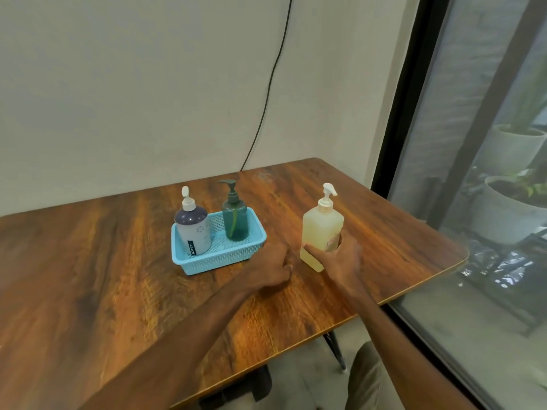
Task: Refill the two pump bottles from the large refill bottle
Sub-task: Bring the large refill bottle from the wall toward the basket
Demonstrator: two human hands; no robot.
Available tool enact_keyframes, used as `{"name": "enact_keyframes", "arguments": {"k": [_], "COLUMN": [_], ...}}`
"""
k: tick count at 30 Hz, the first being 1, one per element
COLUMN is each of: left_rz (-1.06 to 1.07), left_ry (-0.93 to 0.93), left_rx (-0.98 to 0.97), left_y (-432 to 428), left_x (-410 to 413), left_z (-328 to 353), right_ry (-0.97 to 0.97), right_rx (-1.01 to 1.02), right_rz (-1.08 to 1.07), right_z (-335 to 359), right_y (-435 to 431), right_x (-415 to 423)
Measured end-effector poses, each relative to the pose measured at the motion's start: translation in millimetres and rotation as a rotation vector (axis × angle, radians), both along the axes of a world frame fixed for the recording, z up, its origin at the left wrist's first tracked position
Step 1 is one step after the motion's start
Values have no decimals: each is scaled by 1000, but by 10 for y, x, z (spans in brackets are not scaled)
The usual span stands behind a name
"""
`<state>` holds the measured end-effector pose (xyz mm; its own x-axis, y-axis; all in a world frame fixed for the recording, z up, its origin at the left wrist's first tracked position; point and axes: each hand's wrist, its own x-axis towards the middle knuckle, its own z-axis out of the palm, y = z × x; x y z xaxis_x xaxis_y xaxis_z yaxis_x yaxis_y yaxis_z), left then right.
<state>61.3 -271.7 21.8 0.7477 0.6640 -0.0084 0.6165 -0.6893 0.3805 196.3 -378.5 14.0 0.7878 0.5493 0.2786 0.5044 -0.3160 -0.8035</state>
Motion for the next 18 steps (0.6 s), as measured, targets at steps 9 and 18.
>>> {"name": "enact_keyframes", "arguments": {"k": [9,18], "left_rz": [12,71], "left_ry": [32,-50], "left_rx": [34,92], "left_y": [11,-131], "left_x": [71,-233], "left_z": [-38,-111], "right_ry": [41,73], "right_rx": [-18,95], "right_rz": [-1,-32], "right_z": [47,-53], "right_y": [127,-53], "right_x": [-10,-178]}}
